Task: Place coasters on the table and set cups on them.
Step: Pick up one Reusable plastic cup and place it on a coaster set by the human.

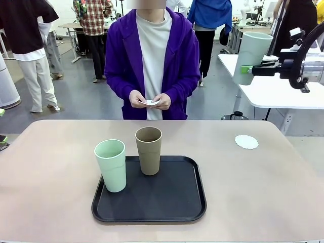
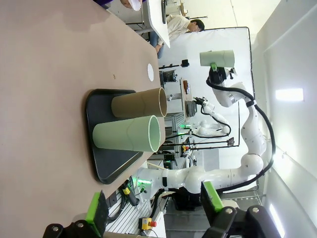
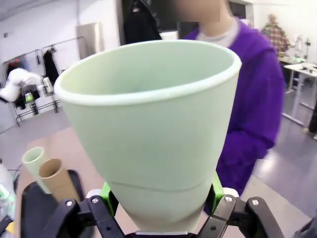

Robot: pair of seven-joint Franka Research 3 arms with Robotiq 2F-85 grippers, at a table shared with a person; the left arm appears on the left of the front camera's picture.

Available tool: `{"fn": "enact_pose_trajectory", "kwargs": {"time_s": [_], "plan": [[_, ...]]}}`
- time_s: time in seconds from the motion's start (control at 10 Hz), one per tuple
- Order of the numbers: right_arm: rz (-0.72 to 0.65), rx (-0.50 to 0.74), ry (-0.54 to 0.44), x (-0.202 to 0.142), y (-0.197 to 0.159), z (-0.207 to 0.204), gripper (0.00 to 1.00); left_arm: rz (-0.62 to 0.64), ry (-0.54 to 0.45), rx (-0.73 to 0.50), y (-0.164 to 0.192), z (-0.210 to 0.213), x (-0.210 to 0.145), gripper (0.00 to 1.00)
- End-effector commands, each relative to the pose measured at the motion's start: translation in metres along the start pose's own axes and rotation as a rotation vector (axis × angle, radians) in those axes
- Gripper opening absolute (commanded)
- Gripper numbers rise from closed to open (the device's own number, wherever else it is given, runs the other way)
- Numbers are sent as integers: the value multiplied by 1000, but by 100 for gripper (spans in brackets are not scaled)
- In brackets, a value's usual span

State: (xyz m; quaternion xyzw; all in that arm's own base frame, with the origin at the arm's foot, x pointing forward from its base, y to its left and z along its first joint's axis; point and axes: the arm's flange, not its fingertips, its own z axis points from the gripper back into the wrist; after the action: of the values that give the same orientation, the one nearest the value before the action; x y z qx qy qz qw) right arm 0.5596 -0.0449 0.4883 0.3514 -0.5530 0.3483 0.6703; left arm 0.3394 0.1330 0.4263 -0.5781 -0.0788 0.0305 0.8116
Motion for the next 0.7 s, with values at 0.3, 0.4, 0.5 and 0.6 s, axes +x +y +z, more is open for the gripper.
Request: {"fn": "enact_pose_trajectory", "kwargs": {"time_s": [0.3,0.4,0.5,0.6], "plan": [[-1,-113,72,10,-28,7,83,-4,-4,-14,-2,1,-1,100],[-3,-121,79,10,-31,12,83,-4,-4,-14,-2,1,-1,100],[-7,-129,79,10,-34,18,83,-4,-4,-14,-2,1,-1,100],[-20,-133,86,8,-36,23,83,-4,-4,-14,-2,1,-1,100]]}}
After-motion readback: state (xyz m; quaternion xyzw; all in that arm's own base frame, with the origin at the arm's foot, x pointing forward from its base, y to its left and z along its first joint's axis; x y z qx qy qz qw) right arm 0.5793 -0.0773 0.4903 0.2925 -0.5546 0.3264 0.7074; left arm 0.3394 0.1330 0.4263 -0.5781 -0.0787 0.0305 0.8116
